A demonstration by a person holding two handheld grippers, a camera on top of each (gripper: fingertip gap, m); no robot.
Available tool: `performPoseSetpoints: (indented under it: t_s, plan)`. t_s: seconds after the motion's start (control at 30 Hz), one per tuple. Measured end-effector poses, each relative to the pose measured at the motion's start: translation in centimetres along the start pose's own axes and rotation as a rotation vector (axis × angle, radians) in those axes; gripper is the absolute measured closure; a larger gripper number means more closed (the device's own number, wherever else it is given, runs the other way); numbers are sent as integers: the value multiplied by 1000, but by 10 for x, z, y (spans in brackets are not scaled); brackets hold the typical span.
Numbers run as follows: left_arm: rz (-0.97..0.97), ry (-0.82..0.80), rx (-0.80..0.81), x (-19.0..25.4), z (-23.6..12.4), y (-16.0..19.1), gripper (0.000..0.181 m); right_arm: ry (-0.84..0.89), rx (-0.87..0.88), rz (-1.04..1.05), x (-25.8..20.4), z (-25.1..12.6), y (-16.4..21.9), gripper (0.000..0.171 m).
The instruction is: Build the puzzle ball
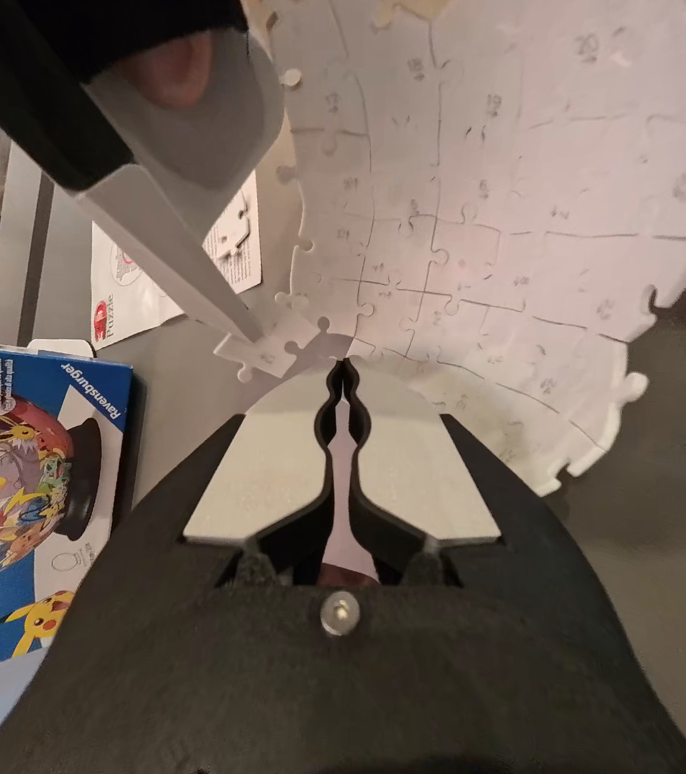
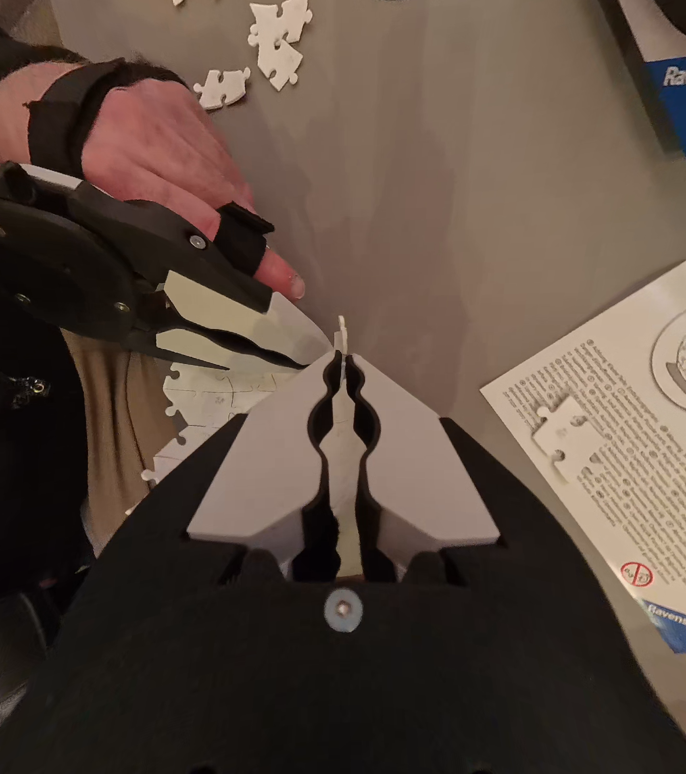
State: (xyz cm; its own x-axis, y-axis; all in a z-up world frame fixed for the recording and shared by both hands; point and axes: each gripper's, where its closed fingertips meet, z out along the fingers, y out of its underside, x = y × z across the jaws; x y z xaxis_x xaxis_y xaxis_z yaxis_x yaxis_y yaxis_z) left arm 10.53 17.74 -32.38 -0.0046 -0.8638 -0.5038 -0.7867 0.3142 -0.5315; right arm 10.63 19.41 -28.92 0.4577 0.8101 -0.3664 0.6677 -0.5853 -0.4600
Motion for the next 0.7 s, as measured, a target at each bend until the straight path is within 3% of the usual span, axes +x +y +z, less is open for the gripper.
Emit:
performPoseSetpoints:
  t_s: [0.03,0.7]
  plan:
    - [-5,2,5,-1,1,0,181,-10,-11,-4,0,2,0,171]
    - [65,21,77,1,4,-1,181,-73,-239,-88,5,19,8,171]
